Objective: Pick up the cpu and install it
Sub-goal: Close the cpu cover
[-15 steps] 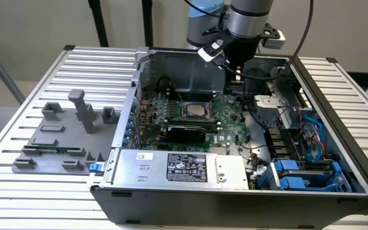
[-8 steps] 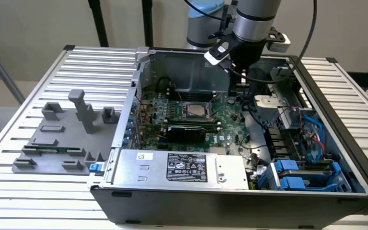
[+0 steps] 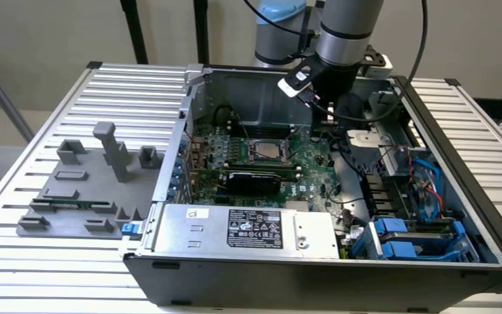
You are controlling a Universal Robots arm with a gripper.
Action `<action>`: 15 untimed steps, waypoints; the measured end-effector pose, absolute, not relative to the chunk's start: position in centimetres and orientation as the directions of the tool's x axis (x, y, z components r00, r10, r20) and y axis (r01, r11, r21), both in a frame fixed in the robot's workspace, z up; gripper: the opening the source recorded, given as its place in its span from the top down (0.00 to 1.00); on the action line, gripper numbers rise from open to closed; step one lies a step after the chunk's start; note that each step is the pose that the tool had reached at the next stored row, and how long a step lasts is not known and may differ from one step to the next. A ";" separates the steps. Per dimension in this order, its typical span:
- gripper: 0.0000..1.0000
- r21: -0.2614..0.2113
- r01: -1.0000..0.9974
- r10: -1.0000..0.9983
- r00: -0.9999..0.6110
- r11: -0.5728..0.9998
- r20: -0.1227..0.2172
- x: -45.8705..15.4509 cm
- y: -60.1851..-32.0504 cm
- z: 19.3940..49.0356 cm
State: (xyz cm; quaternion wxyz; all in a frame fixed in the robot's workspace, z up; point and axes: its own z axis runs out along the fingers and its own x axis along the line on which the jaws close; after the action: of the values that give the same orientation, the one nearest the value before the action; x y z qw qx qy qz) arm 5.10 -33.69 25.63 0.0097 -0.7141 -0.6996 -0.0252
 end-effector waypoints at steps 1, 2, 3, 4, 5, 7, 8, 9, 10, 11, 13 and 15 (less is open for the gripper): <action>0.89 0.021 1.000 0.999 0.020 -0.021 0.050 5.1 -33.7 25.4; 0.89 0.020 1.000 0.999 0.019 -0.020 0.050 5.1 -33.7 25.3; 0.89 0.019 1.000 0.999 0.019 -0.020 0.050 5.1 -33.7 25.2; 0.89 0.017 1.000 0.999 0.019 -0.019 0.050 5.1 -33.7 25.1; 0.89 0.013 1.000 0.999 0.018 -0.019 0.050 5.0 -33.7 25.1; 0.89 0.001 1.000 0.999 0.017 -0.017 0.052 4.9 -33.7 25.1; 0.89 -0.006 1.000 0.998 0.016 -0.016 0.053 4.8 -33.7 25.1; 0.89 -0.015 1.000 0.998 0.015 -0.014 0.054 4.7 -33.7 25.1; 0.89 -0.024 1.000 0.998 0.013 -0.012 0.054 4.6 -33.7 25.1; 0.89 -0.033 0.999 0.998 0.012 -0.010 0.055 4.6 -33.7 25.1; 0.89 -0.054 0.999 0.998 0.009 -0.006 0.056 4.4 -33.7 25.1; 0.89 -0.074 0.997 0.998 0.007 -0.003 0.056 4.3 -33.7 25.1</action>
State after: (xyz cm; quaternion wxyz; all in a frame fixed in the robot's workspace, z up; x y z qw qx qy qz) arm 4.31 -33.69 25.08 0.0461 -0.7081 -0.7046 0.0062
